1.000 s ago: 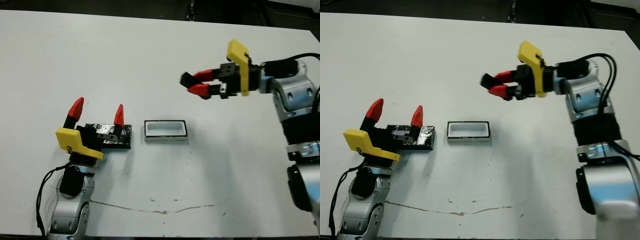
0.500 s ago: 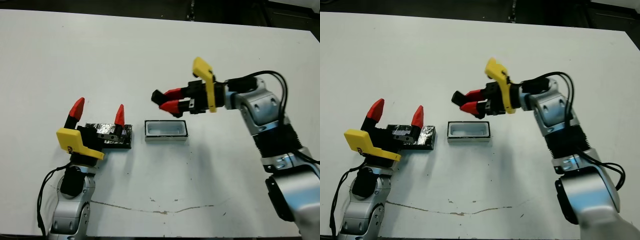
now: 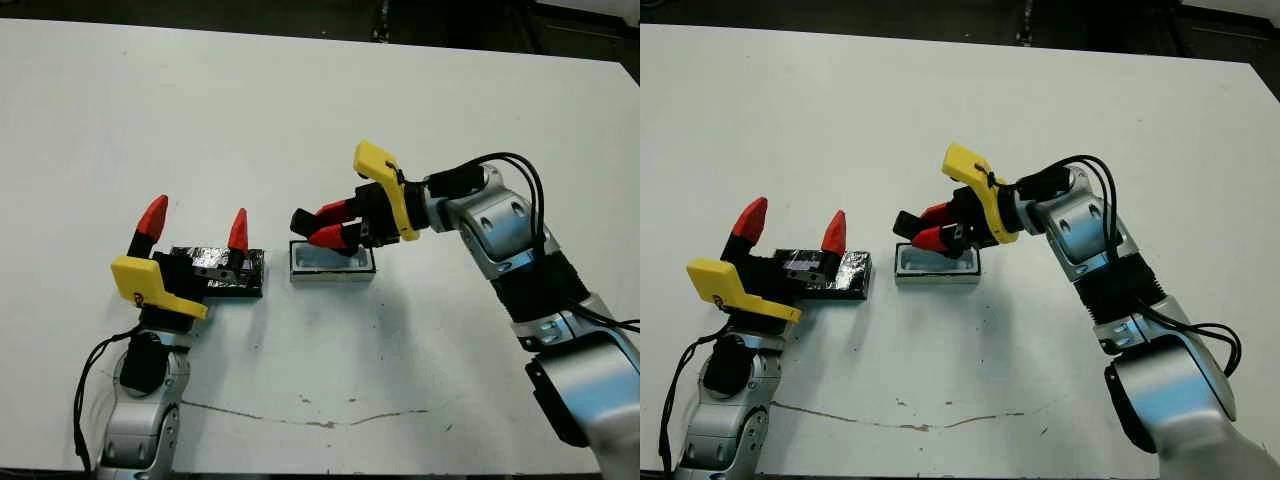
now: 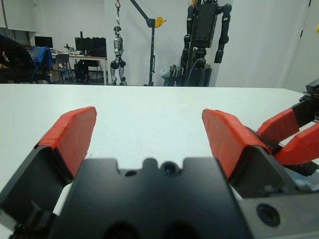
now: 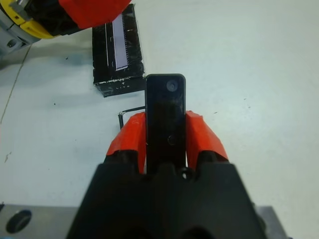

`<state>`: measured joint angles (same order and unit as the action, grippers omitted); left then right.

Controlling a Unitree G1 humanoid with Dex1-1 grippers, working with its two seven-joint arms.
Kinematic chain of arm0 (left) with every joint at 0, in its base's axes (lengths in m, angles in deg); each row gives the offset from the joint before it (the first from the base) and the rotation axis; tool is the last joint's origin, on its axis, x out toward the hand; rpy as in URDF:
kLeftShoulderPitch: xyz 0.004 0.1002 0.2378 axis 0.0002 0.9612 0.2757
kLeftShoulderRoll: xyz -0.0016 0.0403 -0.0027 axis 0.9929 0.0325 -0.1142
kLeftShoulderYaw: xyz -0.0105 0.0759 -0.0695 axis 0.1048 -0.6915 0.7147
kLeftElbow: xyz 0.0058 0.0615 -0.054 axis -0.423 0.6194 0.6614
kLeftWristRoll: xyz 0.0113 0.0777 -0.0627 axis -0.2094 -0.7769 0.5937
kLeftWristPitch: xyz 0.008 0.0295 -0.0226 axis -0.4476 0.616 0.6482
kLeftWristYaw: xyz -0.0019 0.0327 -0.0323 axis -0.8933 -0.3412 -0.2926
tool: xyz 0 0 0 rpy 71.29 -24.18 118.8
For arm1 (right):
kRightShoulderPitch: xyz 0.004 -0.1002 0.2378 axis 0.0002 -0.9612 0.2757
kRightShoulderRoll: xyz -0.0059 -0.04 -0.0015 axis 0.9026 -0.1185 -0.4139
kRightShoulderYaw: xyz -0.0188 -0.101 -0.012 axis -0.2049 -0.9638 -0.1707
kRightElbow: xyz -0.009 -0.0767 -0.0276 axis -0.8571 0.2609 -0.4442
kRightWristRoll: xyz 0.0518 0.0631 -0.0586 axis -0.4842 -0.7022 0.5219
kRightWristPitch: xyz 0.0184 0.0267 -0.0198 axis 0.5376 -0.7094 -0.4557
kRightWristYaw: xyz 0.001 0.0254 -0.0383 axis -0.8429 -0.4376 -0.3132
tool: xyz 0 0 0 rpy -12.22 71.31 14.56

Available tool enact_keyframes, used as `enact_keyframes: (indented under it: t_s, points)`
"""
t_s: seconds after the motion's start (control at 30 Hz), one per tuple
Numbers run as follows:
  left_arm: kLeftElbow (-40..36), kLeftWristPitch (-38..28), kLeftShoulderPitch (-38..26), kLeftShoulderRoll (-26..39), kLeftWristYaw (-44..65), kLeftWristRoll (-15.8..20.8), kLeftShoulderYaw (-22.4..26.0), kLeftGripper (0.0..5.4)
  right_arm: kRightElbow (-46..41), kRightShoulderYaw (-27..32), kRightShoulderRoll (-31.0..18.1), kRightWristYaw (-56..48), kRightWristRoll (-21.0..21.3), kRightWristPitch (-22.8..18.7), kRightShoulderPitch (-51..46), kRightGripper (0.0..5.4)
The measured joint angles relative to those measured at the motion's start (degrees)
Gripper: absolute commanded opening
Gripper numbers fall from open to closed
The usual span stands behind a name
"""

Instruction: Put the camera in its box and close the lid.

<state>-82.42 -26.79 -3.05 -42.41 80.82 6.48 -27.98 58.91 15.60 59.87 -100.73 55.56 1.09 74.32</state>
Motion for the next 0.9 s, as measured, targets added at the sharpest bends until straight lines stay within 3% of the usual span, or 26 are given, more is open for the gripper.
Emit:
enact_keyframes:
  t_s: [0.43, 0.7, 0.9]
  points:
    - [0.0, 0.2, 0.0, 0.0, 0.0, 0.1, 0.0, 5.40, -0.5, -1.1, -0.8, 0.2, 0.4, 0.7, -1.7, 1.67]
    - [0.0, 0.2, 0.0, 0.0, 0.0, 0.1, 0.0, 5.40, 1.0, -1.5, -1.6, -0.7, 1.6, 6.8, -2.6, 1.67]
    - [0.0, 0.2, 0.0, 0.0, 0.0, 0.1, 0.0, 5.40, 2.0, -1.5, -1.7, -1.4, 1.8, 7.4, -2.7, 1.67]
